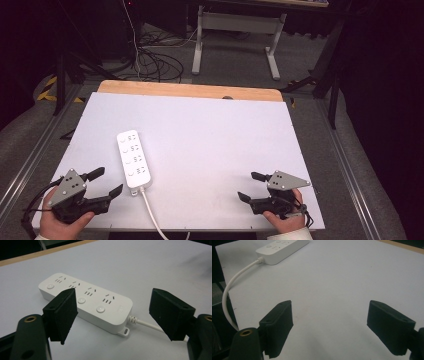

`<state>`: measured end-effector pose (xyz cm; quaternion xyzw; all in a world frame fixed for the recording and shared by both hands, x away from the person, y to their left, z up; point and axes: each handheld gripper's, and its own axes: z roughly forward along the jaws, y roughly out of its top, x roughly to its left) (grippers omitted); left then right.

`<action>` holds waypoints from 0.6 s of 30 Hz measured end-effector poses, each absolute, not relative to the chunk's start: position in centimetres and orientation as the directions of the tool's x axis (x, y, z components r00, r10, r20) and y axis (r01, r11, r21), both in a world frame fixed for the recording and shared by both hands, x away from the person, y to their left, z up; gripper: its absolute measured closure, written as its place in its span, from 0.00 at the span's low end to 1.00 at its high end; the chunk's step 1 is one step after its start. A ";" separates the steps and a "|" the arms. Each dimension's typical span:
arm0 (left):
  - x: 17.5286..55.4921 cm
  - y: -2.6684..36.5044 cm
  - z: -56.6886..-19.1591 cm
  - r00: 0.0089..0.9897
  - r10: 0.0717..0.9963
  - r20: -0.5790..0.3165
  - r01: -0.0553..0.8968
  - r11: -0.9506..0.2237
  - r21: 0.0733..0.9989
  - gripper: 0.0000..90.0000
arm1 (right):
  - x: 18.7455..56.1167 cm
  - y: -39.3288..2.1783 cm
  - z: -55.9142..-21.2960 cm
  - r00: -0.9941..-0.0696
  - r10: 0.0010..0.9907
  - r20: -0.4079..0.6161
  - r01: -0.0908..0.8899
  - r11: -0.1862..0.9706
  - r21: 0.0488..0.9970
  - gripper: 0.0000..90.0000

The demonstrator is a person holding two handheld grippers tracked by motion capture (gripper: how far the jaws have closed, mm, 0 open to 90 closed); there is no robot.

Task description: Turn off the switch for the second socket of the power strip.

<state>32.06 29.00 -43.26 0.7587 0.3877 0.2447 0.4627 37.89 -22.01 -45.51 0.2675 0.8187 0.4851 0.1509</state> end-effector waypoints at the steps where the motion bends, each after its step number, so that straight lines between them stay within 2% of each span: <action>1: 32.2 29.0 -43.2 0.580 0.815 0.014 0.361 -0.273 0.892 0.26 | 37.9 -22.0 -45.5 -0.811 0.584 0.012 0.291 0.387 0.875 0.23; 18: 34.6 28.1 -42.0 0.579 0.815 0.007 0.374 -0.273 0.886 0.27 | 37.9 -21.9 -45.6 -0.815 0.580 0.014 0.292 0.389 0.874 0.24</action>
